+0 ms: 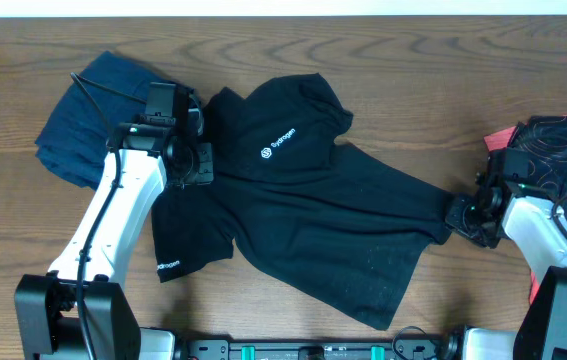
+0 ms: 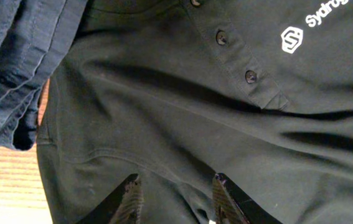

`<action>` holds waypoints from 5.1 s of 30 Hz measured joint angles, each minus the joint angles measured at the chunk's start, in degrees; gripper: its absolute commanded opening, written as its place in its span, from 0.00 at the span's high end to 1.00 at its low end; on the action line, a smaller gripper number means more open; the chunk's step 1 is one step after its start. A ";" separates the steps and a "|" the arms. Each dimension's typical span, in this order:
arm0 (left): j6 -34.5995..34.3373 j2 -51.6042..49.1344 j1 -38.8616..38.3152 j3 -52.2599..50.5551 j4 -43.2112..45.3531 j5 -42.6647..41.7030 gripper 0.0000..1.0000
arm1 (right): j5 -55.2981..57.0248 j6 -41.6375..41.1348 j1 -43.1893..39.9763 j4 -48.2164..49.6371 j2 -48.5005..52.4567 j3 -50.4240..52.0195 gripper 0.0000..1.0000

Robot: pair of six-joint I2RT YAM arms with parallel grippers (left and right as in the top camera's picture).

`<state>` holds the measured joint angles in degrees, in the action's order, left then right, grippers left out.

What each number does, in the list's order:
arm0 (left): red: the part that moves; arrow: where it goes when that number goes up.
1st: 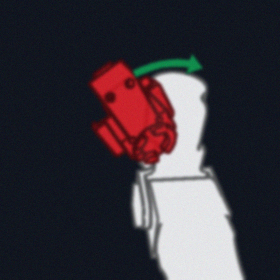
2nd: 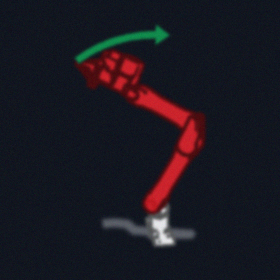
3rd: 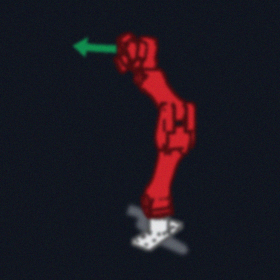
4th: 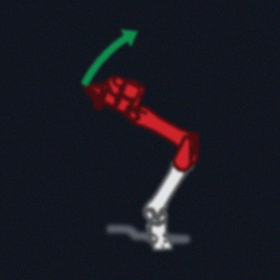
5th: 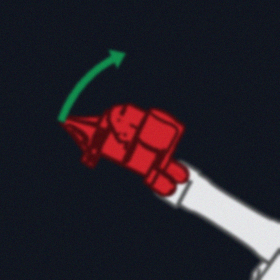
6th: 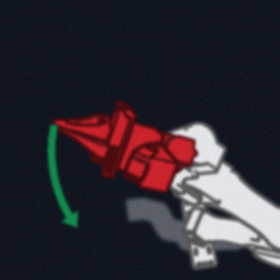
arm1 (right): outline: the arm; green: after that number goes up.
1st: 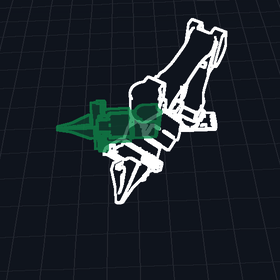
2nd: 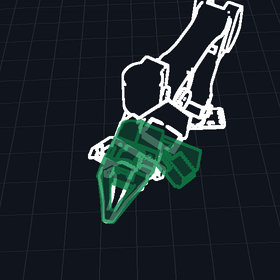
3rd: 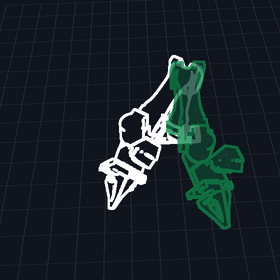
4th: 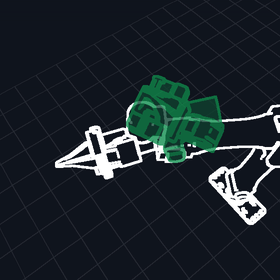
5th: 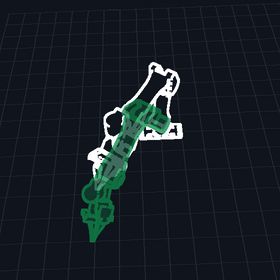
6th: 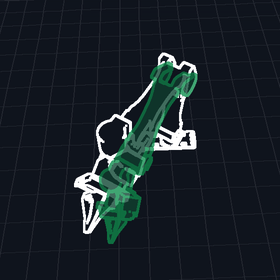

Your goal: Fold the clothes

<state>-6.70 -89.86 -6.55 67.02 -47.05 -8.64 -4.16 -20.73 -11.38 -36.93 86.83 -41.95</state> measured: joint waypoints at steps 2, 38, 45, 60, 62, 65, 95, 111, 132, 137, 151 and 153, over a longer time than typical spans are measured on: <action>0.00 0.00 0.00 0.00 -0.20 0.00 0.61 | 0.09 0.00 0.00 1.46 0.00 0.83 0.72; 0.11 0.00 -0.94 0.00 -0.66 0.02 0.56 | 2.67 -10.49 -13.40 11.61 -8.28 -3.34 0.99; 7.23 0.00 -8.26 0.00 4.07 -2.34 0.53 | 2.16 -10.95 -13.79 11.39 -7.45 -3.32 0.99; 12.11 -15.61 -12.98 1.73 33.03 -6.49 0.73 | -6.97 -3.13 -13.79 9.62 -7.43 -3.32 0.99; 12.70 -20.02 -12.98 2.47 34.42 -6.67 0.75 | -7.85 -2.25 -13.79 9.09 -7.43 -3.32 0.99; 13.00 -25.07 -12.98 3.17 36.59 -5.79 0.77 | -8.52 -1.16 -13.79 8.15 -7.43 -3.32 0.99; 7.54 -21.68 -3.96 5.01 31.28 11.13 0.45 | -12.48 2.89 -13.51 17.16 -3.50 -3.34 0.30; 6.29 6.14 -3.93 5.05 12.50 6.21 0.30 | -13.38 4.13 -0.81 10.16 -3.41 3.82 0.54; 6.01 9.20 -3.93 5.05 0.94 4.70 0.29 | 14.38 -9.20 -7.85 9.07 0.63 1.01 0.49; 5.33 9.20 -3.93 5.05 -1.70 4.50 0.29 | 12.35 -6.40 -9.22 4.42 0.81 -6.60 0.34; 2.14 -5.25 -3.78 -6.62 0.09 -0.04 0.29 | -10.49 2.82 -9.25 -5.29 -1.64 -15.67 0.36; 2.14 -7.87 -3.78 -7.23 1.70 -0.33 0.29 | -13.64 4.66 -9.22 -5.31 -1.81 -15.69 0.35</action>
<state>-4.56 -97.73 -10.33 59.79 -45.34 -8.97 -17.80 -16.08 -20.60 -42.24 85.01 -57.65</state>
